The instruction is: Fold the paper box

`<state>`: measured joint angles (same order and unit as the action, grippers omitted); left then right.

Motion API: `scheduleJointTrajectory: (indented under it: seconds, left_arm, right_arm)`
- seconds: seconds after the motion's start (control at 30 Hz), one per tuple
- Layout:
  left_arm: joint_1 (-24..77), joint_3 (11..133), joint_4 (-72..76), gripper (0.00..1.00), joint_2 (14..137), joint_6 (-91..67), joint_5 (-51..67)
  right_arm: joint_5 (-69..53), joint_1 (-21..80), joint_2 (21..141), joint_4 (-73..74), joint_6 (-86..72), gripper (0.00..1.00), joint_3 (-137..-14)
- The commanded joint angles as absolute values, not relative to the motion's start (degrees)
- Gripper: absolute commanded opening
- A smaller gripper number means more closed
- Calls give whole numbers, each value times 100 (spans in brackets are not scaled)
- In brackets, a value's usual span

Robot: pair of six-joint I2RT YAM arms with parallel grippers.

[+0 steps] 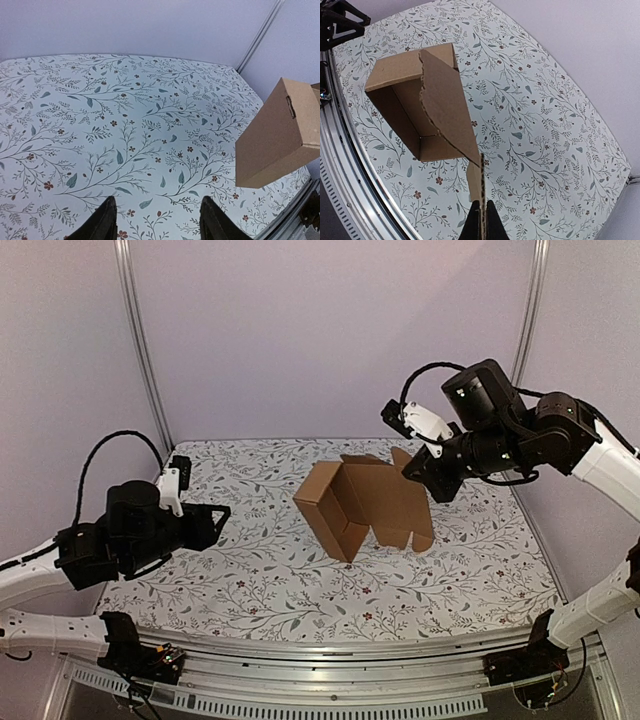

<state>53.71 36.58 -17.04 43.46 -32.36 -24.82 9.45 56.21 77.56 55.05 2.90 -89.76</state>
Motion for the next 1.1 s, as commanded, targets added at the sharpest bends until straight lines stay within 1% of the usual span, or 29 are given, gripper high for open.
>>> scheduleJointTrajectory:
  seconds: [0.0,0.13,0.3,0.57,0.87,1.03,1.07]
  left_arm:
    - [5344,3557,-1599,54,4423,-3089,-2419]
    - [5335,3565,-1603,55,4415,-3050,-2385]
    - [5328,3576,-1664,55,4358,-3025,-2356]
    - [5327,3494,-1701,55,4239,-3065,-2310]
    - [5317,3449,-1717,56,4210,-3119,-2243]
    - [5317,3399,-1718,56,4214,-3175,-2215]
    - [5317,3383,-1704,56,4216,-3193,-2211]
  right_arm:
    - [1754,5783,7979,6420,1514,0,-9516]
    - [2424,5930,8322,6960,2328,0,-9921]
    - [3037,6045,9194,8026,2712,0,-10802]
    - [2982,6211,10606,9033,2988,0,-11934]
    - [2733,6370,11746,9217,3027,0,-12698]
    - [2721,6378,12065,9057,3083,8,-12839]
    - [2721,6377,12102,9004,3104,14,-12857]
